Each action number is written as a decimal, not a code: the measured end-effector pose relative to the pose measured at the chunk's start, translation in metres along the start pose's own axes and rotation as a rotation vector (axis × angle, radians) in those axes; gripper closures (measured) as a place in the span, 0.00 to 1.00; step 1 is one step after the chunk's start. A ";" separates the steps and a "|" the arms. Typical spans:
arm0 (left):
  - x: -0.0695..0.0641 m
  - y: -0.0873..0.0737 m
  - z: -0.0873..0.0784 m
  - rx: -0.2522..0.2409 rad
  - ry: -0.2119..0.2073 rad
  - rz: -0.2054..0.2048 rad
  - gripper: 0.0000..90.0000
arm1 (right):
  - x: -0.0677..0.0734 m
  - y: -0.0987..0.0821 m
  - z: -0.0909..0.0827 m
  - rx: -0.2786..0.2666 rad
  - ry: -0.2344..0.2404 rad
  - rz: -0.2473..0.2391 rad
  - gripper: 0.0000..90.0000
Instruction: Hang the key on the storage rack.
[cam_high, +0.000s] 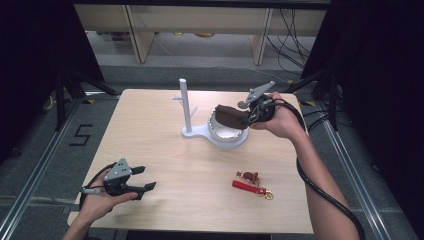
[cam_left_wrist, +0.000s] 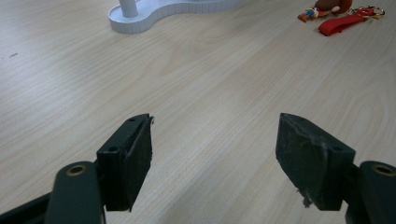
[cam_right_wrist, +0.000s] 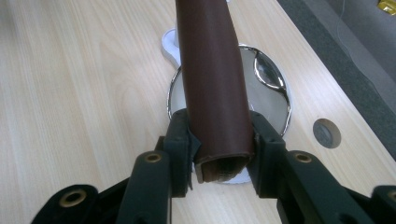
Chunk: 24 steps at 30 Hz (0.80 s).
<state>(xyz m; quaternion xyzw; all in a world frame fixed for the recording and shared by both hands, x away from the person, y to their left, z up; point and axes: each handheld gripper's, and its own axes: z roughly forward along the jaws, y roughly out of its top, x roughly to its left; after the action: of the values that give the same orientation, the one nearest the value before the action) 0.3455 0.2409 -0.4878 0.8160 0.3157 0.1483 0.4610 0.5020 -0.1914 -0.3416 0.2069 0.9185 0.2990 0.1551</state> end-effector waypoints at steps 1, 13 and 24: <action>0.000 0.000 0.000 -0.001 0.000 0.000 0.30 | 0.000 0.000 0.002 -0.006 0.003 0.002 0.74; 0.000 -0.001 0.001 0.000 -0.002 -0.003 0.30 | -0.006 0.001 0.016 -0.010 0.017 -0.014 0.74; 0.000 -0.001 0.001 0.005 0.004 -0.001 0.30 | -0.010 0.000 0.025 0.001 0.018 0.023 0.74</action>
<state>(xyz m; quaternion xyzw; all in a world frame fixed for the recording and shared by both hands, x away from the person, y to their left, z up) 0.3456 0.2407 -0.4891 0.8168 0.3173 0.1489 0.4582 0.5203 -0.1843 -0.3592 0.2148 0.9176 0.3023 0.1434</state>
